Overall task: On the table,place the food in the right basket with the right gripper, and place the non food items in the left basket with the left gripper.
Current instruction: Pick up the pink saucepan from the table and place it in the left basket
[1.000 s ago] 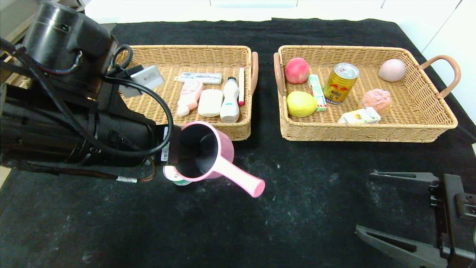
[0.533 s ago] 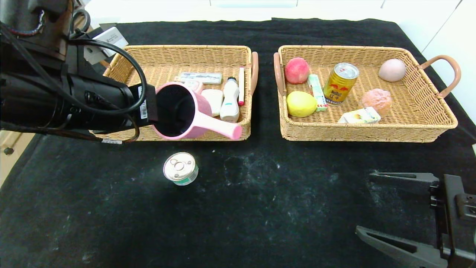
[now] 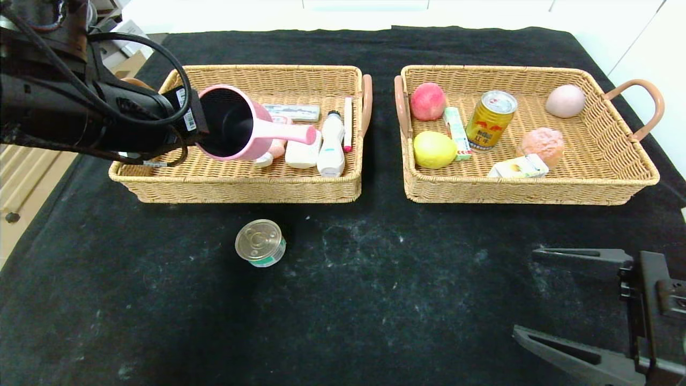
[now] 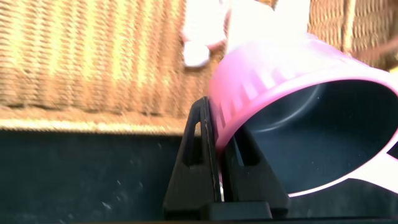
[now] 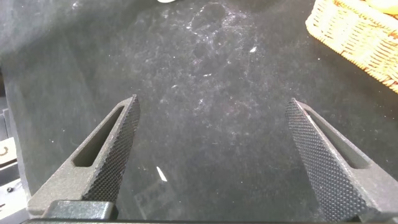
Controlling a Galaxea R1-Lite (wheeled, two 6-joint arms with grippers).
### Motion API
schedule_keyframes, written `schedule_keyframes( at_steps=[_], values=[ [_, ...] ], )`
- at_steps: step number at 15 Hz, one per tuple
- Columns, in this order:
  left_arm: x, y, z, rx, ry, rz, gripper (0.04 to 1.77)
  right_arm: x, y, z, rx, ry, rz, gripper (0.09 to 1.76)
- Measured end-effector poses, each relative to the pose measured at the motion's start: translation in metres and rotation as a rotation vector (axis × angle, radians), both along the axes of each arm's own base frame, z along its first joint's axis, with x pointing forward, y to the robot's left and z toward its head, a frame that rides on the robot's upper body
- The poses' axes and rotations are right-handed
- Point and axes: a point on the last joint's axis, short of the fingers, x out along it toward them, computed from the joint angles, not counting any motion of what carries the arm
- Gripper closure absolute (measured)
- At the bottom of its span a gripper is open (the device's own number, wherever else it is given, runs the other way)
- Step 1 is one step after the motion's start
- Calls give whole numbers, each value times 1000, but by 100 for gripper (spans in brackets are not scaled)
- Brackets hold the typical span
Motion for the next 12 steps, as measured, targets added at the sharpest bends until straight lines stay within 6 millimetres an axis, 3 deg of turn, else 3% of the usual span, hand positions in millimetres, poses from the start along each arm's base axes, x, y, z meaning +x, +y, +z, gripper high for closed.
schedule_keyframes(
  at_steps=[12],
  values=[
    [57,41,2,-40,-29,185,165,0,0,1,3,-5,-1,14]
  ],
)
